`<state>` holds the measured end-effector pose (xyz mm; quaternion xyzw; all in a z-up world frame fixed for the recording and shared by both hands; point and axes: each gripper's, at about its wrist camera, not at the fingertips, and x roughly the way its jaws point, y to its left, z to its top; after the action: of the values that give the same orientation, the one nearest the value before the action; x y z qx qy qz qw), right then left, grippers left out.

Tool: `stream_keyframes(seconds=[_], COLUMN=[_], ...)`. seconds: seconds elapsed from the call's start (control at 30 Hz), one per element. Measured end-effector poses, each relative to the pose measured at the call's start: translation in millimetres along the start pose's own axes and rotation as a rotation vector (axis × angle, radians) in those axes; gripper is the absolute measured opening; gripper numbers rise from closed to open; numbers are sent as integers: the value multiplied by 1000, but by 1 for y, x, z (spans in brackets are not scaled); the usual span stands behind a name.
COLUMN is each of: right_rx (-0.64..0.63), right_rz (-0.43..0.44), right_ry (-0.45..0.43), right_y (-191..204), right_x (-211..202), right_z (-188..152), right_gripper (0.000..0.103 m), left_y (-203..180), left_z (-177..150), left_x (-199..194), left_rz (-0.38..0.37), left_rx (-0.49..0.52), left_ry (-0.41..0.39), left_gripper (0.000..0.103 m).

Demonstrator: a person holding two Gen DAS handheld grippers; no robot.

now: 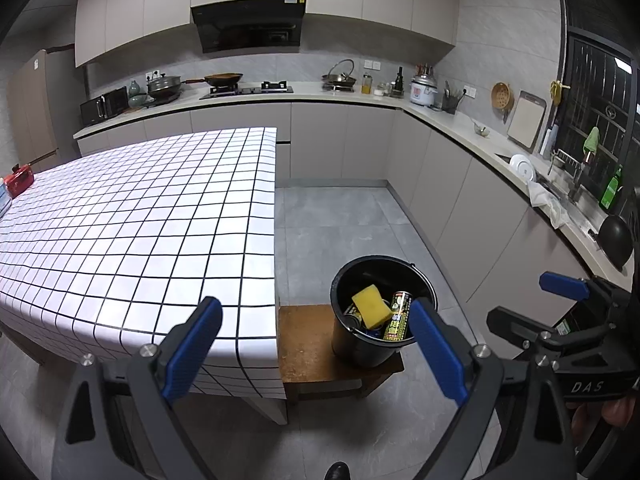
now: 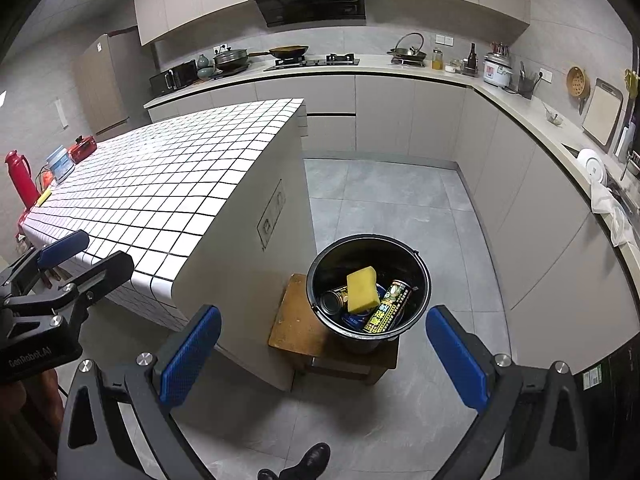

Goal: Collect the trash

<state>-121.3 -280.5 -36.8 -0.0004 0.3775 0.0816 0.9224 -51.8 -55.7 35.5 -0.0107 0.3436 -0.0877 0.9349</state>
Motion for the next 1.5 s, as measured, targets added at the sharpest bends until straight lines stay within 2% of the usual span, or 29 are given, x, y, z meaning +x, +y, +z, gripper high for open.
stream_keyframes(seconds=[1.5], right_rx=[-30], right_rz=[15], right_ry=[4], right_y=[3], right_x=[9], right_z=[11], right_gripper=[103], left_y=[4], left_z=[5], left_x=[5], left_rz=[16], left_rx=[-6], left_ry=[-1], left_gripper=[95])
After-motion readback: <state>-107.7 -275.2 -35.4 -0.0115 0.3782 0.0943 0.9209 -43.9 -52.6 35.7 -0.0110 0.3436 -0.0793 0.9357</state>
